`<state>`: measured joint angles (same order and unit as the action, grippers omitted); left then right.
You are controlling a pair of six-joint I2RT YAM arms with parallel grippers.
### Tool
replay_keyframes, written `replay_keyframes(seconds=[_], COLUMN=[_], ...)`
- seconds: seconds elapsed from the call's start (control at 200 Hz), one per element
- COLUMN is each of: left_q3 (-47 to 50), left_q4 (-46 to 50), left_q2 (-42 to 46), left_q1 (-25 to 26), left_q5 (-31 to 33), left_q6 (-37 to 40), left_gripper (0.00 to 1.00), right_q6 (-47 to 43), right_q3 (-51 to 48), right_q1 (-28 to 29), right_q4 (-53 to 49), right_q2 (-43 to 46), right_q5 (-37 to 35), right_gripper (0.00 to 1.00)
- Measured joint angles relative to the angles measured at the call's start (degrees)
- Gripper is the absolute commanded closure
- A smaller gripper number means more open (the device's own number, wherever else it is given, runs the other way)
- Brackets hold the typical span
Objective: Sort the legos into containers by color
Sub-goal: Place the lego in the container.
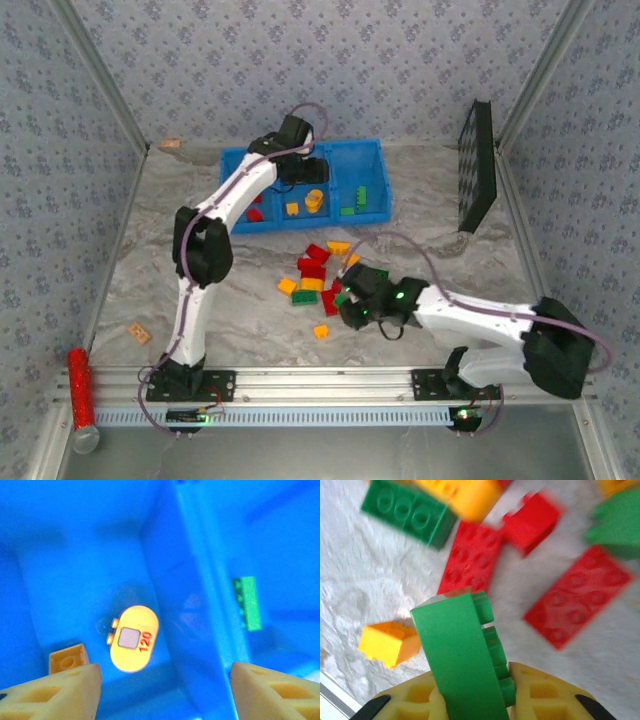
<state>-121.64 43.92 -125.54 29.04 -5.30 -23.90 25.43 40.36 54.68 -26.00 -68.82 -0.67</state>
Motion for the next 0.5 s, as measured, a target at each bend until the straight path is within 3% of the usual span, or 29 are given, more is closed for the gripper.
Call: replay_keyframes(seconds=[0.115,0.235,0.35,0.5], left_q3=[5.73,13.03,20.41,34.27], left_q4=[0.02,-0.11,-0.55,0.42], left_q2=[9.14,18.45,25.68,35.87], left_q1=[0.39,0.98,1.86,5.62], left_q5=[-0.48,-2.08,-4.31,-2.80], left_q6=[1.84,2.43,2.10,-1.22], left_gripper=[0.29,0.30,0.30,0.33], right_q6=[-2.36,-5.38,-8.20,-11.10], right_q3=[1.40,5.79,13.05,26.73], right_q1=[-10.08,-19.32,-25.16,-28.17], right_q4=[-3.63,-5.40,-5.03,-3.28], right_q2=[5.11,4.24,-1.77,-14.75], right_q5=[3.34,5.88,6.97,5.75], right_gripper=[0.81,0.82,0.83,0.84])
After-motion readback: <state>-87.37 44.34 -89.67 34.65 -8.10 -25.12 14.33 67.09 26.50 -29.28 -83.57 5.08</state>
